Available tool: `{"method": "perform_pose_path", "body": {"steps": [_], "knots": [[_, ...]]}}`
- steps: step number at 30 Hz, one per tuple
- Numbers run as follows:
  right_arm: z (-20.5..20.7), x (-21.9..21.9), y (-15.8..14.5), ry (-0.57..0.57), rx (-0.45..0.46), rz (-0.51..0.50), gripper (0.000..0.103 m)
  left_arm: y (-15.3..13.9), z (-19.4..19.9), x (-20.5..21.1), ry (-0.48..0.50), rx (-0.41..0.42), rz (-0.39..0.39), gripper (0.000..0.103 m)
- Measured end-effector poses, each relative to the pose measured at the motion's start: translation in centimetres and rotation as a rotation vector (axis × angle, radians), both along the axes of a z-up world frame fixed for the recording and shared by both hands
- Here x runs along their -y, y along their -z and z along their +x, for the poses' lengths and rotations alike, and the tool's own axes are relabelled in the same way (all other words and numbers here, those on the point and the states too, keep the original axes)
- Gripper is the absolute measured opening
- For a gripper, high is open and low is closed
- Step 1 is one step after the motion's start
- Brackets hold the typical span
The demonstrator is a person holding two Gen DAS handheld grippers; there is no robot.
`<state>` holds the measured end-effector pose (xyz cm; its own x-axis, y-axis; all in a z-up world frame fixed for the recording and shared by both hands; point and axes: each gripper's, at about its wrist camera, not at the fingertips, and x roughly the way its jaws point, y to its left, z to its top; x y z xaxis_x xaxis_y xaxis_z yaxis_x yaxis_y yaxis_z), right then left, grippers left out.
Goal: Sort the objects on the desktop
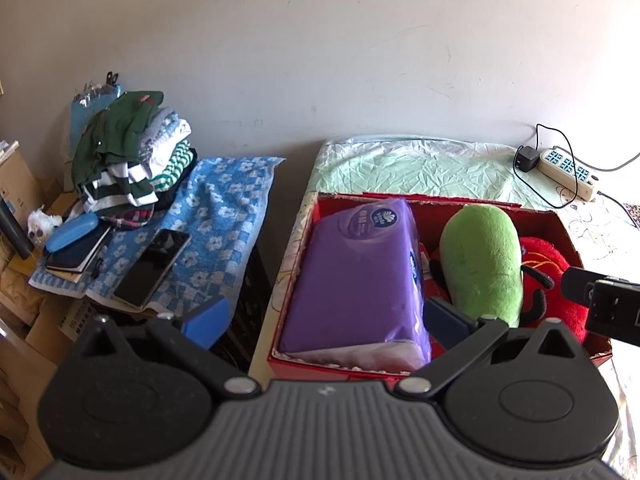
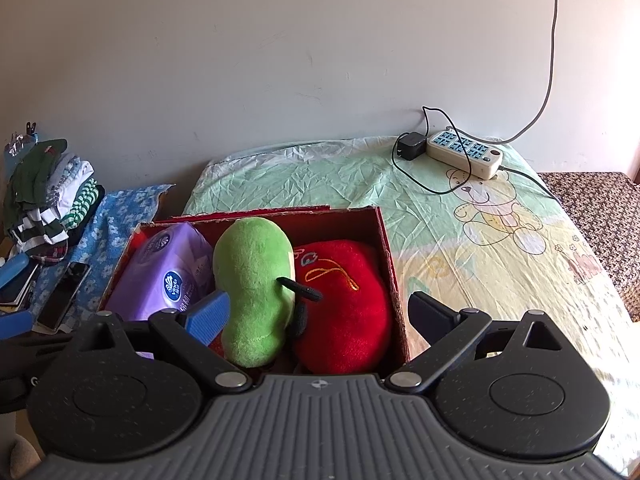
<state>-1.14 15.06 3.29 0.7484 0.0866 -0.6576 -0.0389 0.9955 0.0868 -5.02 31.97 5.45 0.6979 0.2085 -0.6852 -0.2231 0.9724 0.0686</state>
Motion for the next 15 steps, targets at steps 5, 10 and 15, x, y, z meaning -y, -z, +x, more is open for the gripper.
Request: {"method": "perform_pose_path", "body": {"steps": [5, 10, 15], "knots": [[0.1, 0.0, -0.2, 0.012, 0.019, -0.009, 0.098, 0.0, 0.7, -0.1, 0.012, 0.000, -0.004, 0.102], [0.2, -0.1, -0.2, 0.020, 0.028, -0.016, 0.098, -0.1, 1.6, -0.3, 0.015, 0.004, 0.001, 0.102], [0.5, -0.2, 0.0, 0.032, 0.040, -0.035, 0.098, -0.2, 2.5, -0.4, 0.012, 0.016, 0.015, 0.102]]}}
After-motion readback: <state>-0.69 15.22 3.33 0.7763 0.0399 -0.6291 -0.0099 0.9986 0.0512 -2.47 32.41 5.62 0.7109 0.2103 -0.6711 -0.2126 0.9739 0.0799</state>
